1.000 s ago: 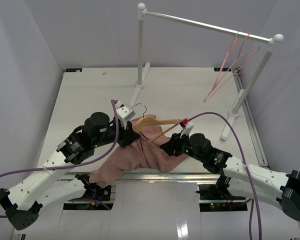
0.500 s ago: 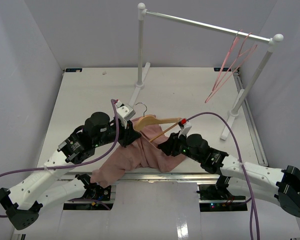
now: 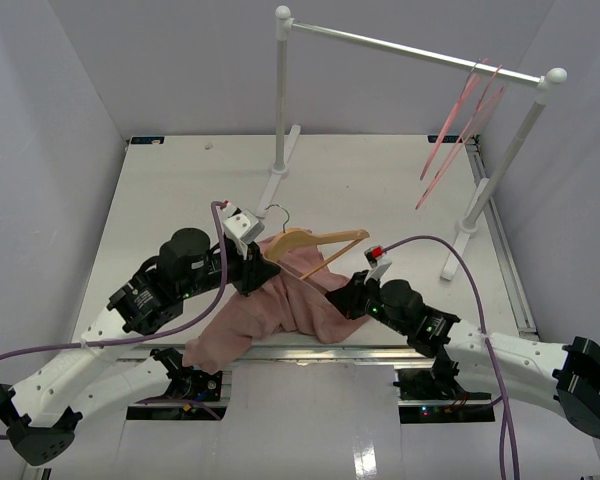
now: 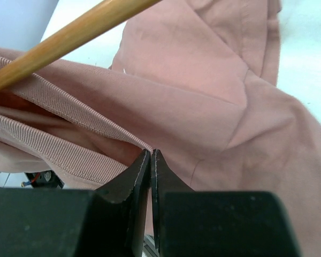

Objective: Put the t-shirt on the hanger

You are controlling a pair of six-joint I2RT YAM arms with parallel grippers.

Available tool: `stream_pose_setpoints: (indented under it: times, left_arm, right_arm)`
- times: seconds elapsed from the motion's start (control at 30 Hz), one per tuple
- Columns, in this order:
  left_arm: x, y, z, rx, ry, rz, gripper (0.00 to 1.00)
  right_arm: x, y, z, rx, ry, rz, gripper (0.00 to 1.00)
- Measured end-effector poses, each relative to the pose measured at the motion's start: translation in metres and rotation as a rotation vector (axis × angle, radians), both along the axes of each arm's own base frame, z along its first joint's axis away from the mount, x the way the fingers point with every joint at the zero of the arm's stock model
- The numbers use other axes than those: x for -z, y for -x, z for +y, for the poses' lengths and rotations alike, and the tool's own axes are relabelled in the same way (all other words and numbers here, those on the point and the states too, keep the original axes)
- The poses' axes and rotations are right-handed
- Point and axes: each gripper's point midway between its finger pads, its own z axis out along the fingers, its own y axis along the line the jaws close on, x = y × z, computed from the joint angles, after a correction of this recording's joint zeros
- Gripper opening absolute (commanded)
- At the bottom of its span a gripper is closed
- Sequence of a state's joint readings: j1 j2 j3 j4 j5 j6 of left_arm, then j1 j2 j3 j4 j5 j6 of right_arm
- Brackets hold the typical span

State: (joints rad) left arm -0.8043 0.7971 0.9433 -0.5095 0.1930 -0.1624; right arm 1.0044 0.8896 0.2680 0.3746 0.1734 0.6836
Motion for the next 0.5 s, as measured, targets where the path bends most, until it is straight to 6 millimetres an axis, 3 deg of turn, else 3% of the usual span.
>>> stream_pose_setpoints:
  times: [0.27, 0.5]
  left_arm:
    - [-0.009, 0.019, 0.008, 0.067, 0.011, -0.049, 0.00]
    - [-0.004, 0.038, 0.017, 0.136, -0.011, -0.059, 0.00]
  right_arm:
    - [-0.022, -0.026, -0.035, 0.223, -0.035, -0.086, 0.08]
    - [-0.038, -0.042, -0.058, 0.345, -0.050, -0.111, 0.08]
